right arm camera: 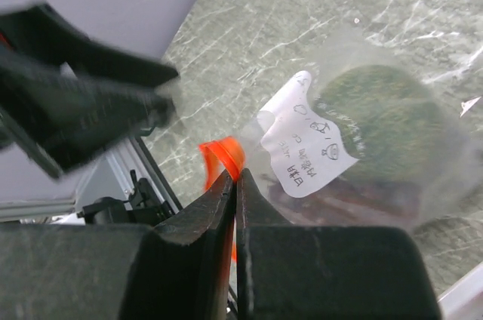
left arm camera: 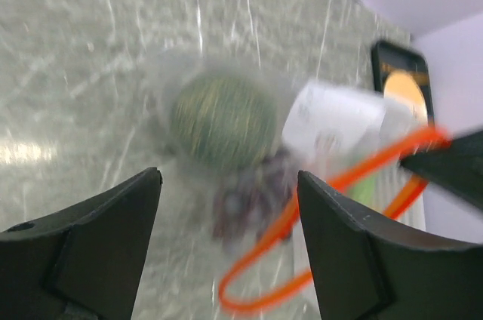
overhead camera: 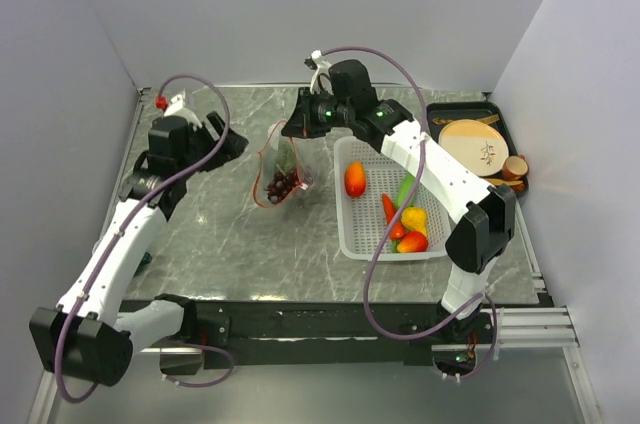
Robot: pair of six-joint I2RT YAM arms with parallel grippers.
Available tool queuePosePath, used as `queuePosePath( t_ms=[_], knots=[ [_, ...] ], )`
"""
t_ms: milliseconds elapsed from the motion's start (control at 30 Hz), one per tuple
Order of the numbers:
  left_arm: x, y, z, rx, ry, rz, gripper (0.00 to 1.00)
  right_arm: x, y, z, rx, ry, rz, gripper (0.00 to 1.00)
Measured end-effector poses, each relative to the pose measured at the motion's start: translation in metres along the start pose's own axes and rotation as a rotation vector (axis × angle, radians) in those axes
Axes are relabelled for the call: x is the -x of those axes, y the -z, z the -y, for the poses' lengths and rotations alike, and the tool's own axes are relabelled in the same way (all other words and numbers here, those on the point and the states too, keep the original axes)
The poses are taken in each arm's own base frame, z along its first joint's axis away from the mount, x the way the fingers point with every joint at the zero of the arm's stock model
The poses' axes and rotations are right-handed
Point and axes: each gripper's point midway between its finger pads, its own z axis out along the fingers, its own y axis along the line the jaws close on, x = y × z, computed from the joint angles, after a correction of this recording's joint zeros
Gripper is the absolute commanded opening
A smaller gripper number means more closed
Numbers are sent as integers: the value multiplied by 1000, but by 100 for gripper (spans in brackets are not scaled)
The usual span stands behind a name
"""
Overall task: Place the food in the zip-top bag and seal the zipper
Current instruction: Adjust the zipper food storage bag at the center of the board.
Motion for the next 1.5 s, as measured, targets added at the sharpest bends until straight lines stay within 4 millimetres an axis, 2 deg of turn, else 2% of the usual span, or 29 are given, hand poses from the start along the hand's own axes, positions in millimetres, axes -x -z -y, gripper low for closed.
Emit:
queuePosePath(
  t_ms=[167,367,500,633,767,900,1000,1033,1100,1133,1200,1233,1367,1433,1500],
  knots=[
    [-39,14,-4,-78,-4,-82,79,0,-5,10,-19,-17,-4,9],
    [-59,28,4,-184,-15,-98,76,-3,-13,26,-45,-48,-19,10],
    [-72,21,-3,-176,-19,-113,76,2,-12,25,-41,-53,-8,11],
    [-87,12,-25,-100,-15,-116,79,7,-10,21,-24,-59,0,11],
    [-84,5,-38,-39,-14,-81,81,6,-9,18,-12,-69,-5,12],
    [-79,-9,-39,-32,-14,-58,75,6,-9,16,-1,-72,-10,12],
    [-84,-22,-40,-39,-9,-80,64,5,-9,15,8,-76,-15,12],
    [-86,-25,-40,-40,-5,-87,53,5,-9,14,11,-78,-16,12],
    [-91,-32,-42,-40,-1,-102,40,5,-9,14,14,-82,-15,13],
    [-93,-35,-44,-39,1,-107,23,6,-8,14,16,-83,-13,13],
    [-97,-35,-46,-34,11,-114,4,8,-8,14,20,-88,-9,13],
    [-97,-35,-46,-33,18,-115,1,8,-8,14,20,-89,-7,13],
    [-93,-30,-43,-29,23,-117,1,11,-7,15,29,-91,-4,13],
    [-75,-24,-31,-28,21,-99,1,10,-7,14,35,-91,-7,13],
    [-41,-14,-9,-44,6,-49,1,9,-8,15,35,-91,-8,13]
  ],
)
